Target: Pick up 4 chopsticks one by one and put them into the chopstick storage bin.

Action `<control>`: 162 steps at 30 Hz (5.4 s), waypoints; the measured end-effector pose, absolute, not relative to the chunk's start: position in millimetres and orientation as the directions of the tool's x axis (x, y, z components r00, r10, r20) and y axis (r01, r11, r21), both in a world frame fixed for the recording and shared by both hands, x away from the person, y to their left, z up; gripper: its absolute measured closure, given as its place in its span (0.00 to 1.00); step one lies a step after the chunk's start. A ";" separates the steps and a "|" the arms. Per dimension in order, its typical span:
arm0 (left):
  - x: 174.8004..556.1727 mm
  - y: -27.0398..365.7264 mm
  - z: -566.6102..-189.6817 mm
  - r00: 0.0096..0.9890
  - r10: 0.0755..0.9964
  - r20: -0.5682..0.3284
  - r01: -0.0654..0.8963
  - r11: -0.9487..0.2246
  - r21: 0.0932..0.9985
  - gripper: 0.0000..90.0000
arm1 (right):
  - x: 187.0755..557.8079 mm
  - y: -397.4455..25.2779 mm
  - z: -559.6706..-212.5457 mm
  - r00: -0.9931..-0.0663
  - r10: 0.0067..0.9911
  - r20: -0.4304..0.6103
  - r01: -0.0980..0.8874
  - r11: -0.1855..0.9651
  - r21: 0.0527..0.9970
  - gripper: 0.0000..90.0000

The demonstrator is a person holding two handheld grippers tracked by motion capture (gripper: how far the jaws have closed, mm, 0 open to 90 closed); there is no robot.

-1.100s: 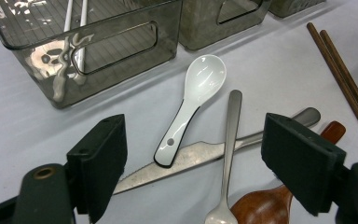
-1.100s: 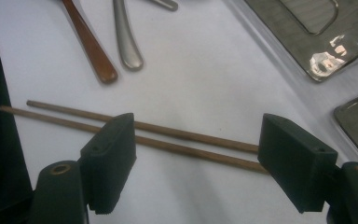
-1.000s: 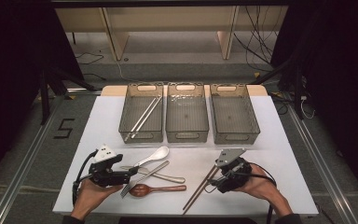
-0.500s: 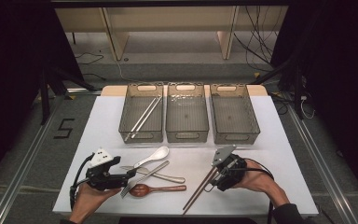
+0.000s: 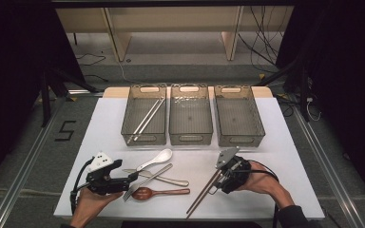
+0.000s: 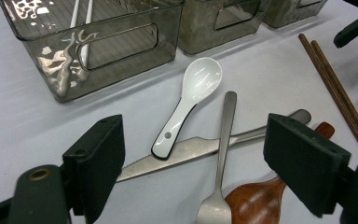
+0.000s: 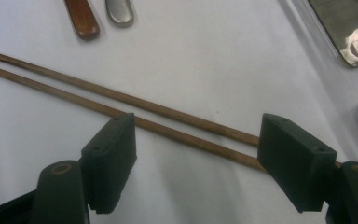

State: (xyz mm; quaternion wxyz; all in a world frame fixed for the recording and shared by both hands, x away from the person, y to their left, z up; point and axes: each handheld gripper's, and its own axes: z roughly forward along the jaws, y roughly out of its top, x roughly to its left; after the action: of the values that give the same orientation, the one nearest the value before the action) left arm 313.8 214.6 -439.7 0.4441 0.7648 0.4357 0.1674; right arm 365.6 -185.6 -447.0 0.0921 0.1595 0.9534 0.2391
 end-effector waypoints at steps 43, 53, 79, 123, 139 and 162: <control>312.1 211.5 -442.4 0.579 0.807 -0.117 0.523 -0.257 0.813 0.23 | 384.8 -176.0 -464.0 -0.973 0.220 -0.074 0.177 0.909 0.378 0.38; 311.6 210.8 -442.7 0.583 0.804 -0.112 0.520 -0.263 0.813 0.23 | 383.7 -176.0 -463.4 -0.974 0.216 -0.073 0.178 0.919 0.351 0.44; 311.2 209.2 -444.6 0.590 0.800 -0.110 0.531 -0.282 0.799 0.24 | 365.9 -155.6 -455.1 -0.997 0.046 -0.066 0.036 0.990 0.138 0.62; 311.9 210.0 -445.1 0.590 0.800 -0.108 0.532 -0.286 0.797 0.25 | 348.0 -155.3 -447.6 -0.988 -0.138 -0.070 -0.146 0.981 0.128 0.95; 310.3 213.5 -444.1 0.583 0.803 -0.122 0.504 -0.240 0.830 0.24 | 369.9 -167.9 -411.9 -0.978 0.146 -0.146 0.072 0.903 0.423 0.95; 305.1 212.3 -442.3 0.567 0.815 -0.123 0.468 -0.195 0.862 0.24 | 396.3 -128.1 -392.6 -0.889 0.455 -0.056 0.323 0.708 0.629 0.95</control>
State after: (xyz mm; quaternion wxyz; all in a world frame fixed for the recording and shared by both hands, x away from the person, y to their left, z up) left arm 305.1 212.3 -442.3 0.4690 0.7506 0.4272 0.1849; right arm 396.3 -128.1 -392.6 0.1037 0.2116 0.9182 0.3185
